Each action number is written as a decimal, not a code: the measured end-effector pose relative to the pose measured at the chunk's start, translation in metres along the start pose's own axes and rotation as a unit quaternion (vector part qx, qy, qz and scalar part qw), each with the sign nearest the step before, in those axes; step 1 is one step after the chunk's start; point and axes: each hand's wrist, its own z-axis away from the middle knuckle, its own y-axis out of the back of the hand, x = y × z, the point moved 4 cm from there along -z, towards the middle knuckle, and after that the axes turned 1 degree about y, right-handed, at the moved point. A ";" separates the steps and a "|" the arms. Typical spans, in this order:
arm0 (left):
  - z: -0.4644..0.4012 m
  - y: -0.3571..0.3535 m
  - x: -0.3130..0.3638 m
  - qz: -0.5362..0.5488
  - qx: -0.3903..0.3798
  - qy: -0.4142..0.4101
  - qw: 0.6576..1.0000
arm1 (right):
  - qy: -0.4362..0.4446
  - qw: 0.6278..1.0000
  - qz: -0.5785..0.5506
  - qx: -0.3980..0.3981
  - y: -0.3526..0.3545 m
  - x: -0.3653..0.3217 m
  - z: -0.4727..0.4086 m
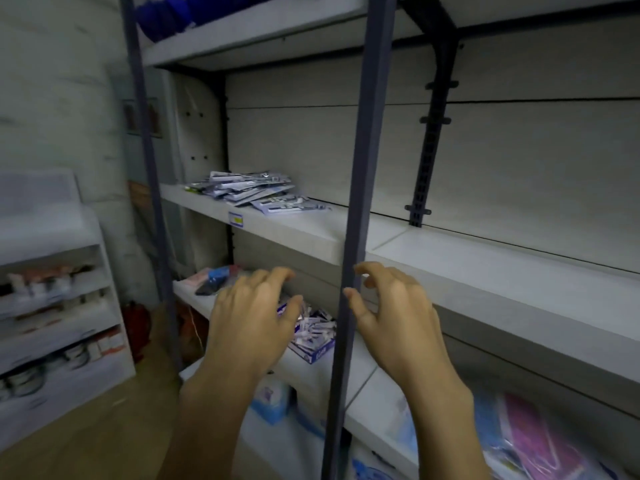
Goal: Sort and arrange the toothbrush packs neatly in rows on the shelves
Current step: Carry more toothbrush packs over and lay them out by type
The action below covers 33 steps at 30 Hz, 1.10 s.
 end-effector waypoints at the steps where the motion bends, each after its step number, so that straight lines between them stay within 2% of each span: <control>1: -0.005 -0.001 -0.011 0.001 0.001 0.003 1.000 | 0.003 1.000 -0.002 -0.003 -0.010 -0.005 -0.006; 13: -0.121 -0.019 -0.144 -0.050 0.003 0.020 0.999 | 0.010 0.999 -0.038 -0.009 -0.134 -0.051 -0.131; 19: -0.198 -0.038 -0.184 -0.039 0.005 -0.007 0.999 | -0.015 0.999 -0.027 0.016 -0.176 -0.051 -0.200; 33: -0.295 -0.093 -0.281 -0.015 -0.044 -0.016 0.999 | -0.052 0.999 0.007 0.002 -0.277 -0.070 -0.292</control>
